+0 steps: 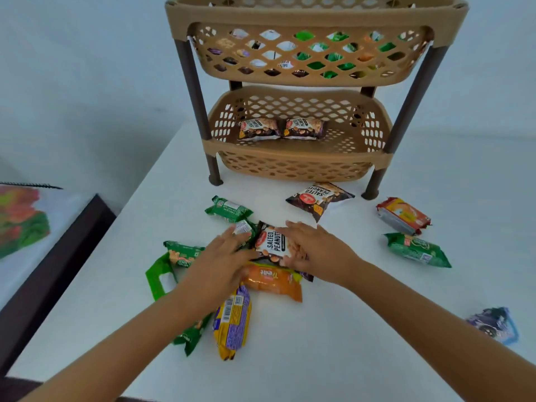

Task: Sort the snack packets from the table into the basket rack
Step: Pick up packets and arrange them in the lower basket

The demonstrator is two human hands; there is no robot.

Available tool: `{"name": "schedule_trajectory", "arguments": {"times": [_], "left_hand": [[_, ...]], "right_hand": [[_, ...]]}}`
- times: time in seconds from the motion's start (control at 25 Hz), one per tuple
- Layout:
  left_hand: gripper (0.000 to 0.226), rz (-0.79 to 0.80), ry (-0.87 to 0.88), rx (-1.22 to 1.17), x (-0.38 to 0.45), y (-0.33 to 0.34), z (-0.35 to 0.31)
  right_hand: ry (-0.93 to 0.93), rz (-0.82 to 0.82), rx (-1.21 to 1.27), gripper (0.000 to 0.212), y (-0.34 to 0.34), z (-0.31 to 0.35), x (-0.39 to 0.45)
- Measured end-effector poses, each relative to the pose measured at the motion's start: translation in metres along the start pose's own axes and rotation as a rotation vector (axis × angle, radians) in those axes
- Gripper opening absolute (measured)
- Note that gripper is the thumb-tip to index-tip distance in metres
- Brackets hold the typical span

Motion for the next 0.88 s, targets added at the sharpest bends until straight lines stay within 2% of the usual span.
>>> {"name": "schedule_trajectory", "arguments": {"times": [0.32,0.6,0.88], "left_hand": [[0.042,0.001,-0.009,-0.004,-0.007,0.026,-0.022],[0.043,-0.116,-0.074,-0.145,0.007,0.035,-0.026],[0.039,-0.26,-0.023,-0.177,0.066,0.014,-0.041]], "right_hand": [[0.167,-0.181,0.117,0.063,0.01,-0.041,-0.013],[0.284,-0.428,0.226,0.06,0.019,-0.071,-0.059],[0.337,-0.538,0.197,0.059,0.016,-0.078,-0.068]]}}
Point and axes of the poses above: each hand's wrist, its own x-axis towards the middle knuckle, its own y-axis out of the palm, z = x × y, the point moved 8 cm from there along x, towards the middle knuckle, and after that the axes turned 10 degrees about y, right-handed, at the moved point
